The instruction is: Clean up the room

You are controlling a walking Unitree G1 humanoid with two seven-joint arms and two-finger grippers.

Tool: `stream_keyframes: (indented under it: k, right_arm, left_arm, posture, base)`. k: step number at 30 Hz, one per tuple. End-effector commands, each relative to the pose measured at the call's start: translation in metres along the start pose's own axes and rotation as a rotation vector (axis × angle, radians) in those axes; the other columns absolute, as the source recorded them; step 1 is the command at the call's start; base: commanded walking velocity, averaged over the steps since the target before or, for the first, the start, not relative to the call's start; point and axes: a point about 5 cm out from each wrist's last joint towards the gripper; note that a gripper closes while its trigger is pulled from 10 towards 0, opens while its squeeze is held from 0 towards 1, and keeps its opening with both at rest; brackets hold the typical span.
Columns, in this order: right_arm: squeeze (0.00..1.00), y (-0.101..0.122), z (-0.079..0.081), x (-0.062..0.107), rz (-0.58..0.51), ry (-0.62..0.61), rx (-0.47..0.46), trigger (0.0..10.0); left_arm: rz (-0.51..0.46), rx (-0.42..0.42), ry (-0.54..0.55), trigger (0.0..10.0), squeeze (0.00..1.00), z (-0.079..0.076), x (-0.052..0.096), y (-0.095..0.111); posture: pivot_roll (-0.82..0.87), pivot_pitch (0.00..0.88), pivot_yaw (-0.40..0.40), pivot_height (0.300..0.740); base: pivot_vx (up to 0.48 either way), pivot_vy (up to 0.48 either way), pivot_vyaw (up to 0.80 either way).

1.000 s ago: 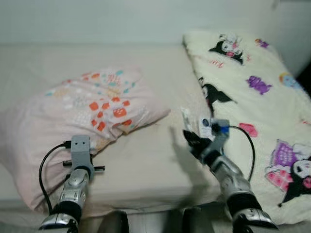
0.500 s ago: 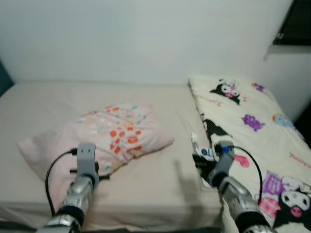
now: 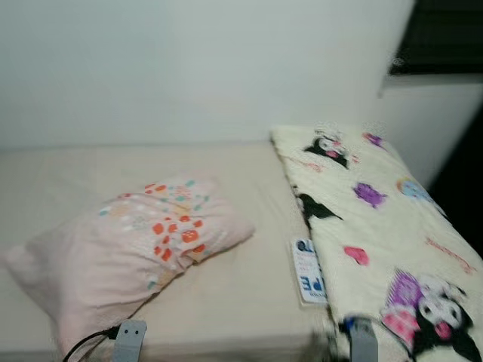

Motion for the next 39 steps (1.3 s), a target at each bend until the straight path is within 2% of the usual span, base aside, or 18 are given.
stream_keyframes:
  k: [1, 2, 4, 10, 12, 15, 22, 24, 32, 39]
  right_arm:
    - [0.00, -0.023, 0.005, 0.003, 0.082, -0.002, 0.003, 10.0]
    - [0.00, -0.023, 0.005, 0.003, 0.082, -0.002, 0.003, 10.0]
    - [0.00, -0.048, 0.007, 0.009, 0.173, -0.005, 0.037, 10.0]
    - [0.00, -0.050, 0.008, 0.010, 0.177, -0.014, 0.051, 10.0]
    - [0.00, -0.052, 0.012, 0.009, 0.173, -0.017, 0.064, 10.0]
    - [0.00, -0.053, 0.014, 0.009, 0.175, -0.016, 0.073, 10.0]
    - [0.00, -0.048, 0.015, 0.008, 0.162, -0.016, 0.088, 10.0]
    - [0.00, -0.039, 0.011, 0.006, 0.136, -0.024, 0.094, 10.0]
    - [0.00, -0.025, 0.004, 0.003, 0.095, -0.045, 0.101, 10.0]
    - [0.00, -0.014, 0.003, 0.001, 0.078, -0.033, 0.157, 10.0]
  left_arm:
    - [0.044, -0.035, 0.005, 10.0, 0.00, 0.006, 0.002, -0.011]
    - [0.044, -0.035, 0.005, 10.0, 0.00, 0.006, 0.002, -0.011]
    - [0.048, -0.114, -0.008, 10.0, 0.00, 0.005, 0.002, -0.014]
    - [0.030, -0.142, -0.023, 10.0, 0.00, 0.004, 0.001, -0.008]
    - [0.007, -0.208, -0.057, 10.0, 0.00, -0.002, 0.000, 0.001]
    - [-0.005, -0.218, -0.068, 10.0, 0.00, -0.004, 0.000, 0.005]
    - [-0.015, -0.231, -0.071, 10.0, 0.00, -0.007, -0.001, 0.008]
    - [-0.009, -0.242, -0.073, 10.0, 0.00, -0.007, 0.000, 0.005]
    - [0.011, -0.255, -0.065, 10.0, 0.00, -0.004, 0.000, -0.002]
    - [0.012, -0.243, -0.067, 10.0, 0.00, -0.006, 0.001, -0.004]
  posture:
    - [0.05, 0.000, -0.010, 0.721]
    - [0.05, 0.000, -0.010, 0.721]
    - [0.05, 0.000, -0.009, 0.721]
    - [0.05, 0.000, 0.003, 0.721]
    - [0.05, 0.000, 0.007, 0.721]
    - [0.05, 0.000, 0.008, 0.721]
    - [0.06, 0.000, 0.010, 0.721]
    - [0.06, 0.000, 0.012, 0.721]
    - [0.07, 0.000, 0.010, 0.721]
    - [0.08, 0.000, 0.002, 0.721]
  base:
    - [-0.469, 0.000, 0.77]
    - [-0.469, 0.000, 0.77]
    - [-0.480, 0.000, 0.77]
    - [-0.160, 0.000, 0.77]
    - [0.000, 0.000, 0.77]
    - [0.000, 0.000, 0.77]
    - [0.000, 0.000, 0.77]
    - [0.000, 0.000, 0.77]
    - [0.000, 0.000, 0.77]
    - [0.000, 0.000, 0.77]
Point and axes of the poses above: a point about 5 cm out from each wrist's last joint towards the gripper, its own x axis pointing back from the gripper into the wrist, its own y axis along the axis of the wrist's last joint, z = x × y, and after that the axes turned 12 degrees about x, right-handed
